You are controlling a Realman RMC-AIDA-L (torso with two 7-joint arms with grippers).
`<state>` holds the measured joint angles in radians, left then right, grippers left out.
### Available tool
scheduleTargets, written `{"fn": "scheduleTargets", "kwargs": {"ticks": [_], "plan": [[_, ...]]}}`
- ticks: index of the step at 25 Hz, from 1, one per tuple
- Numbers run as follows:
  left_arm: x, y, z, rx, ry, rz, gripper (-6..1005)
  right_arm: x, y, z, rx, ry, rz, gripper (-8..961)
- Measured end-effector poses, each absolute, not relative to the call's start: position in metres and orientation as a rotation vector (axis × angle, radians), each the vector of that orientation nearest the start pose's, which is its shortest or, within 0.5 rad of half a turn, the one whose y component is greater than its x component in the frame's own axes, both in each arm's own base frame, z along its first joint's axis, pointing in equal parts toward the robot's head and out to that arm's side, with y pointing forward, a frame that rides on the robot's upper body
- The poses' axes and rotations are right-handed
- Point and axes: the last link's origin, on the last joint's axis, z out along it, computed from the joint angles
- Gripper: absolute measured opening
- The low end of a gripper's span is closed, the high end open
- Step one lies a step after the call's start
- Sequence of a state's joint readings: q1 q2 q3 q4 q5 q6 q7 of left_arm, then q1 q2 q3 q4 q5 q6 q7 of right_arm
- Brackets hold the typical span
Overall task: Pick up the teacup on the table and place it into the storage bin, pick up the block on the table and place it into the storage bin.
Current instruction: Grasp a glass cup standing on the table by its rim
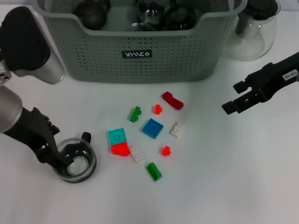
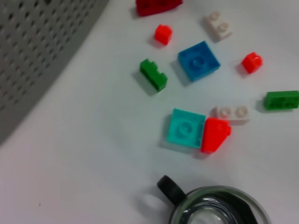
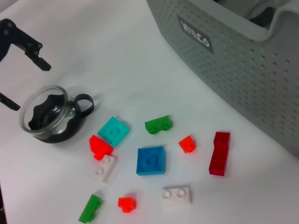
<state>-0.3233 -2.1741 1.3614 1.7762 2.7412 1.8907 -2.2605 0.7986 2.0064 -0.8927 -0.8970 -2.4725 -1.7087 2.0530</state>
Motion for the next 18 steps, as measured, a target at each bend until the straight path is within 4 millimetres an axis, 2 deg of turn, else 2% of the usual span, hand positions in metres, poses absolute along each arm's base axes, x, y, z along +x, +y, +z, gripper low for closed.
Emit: {"fn": "scheduleTargets", "kwargs": {"ticks": [9,18], "plan": [[-0.219,0.289,0.017,-2.618,-0.868,0.747,824,0.204,0.376,0.028,-2.928,0.916,-0.189,930],[-0.227,0.292,0.011,-2.615,-0.906,0.754,817,0.204,0.375,0.027,-2.927,0.92,-0.192,930]]}}
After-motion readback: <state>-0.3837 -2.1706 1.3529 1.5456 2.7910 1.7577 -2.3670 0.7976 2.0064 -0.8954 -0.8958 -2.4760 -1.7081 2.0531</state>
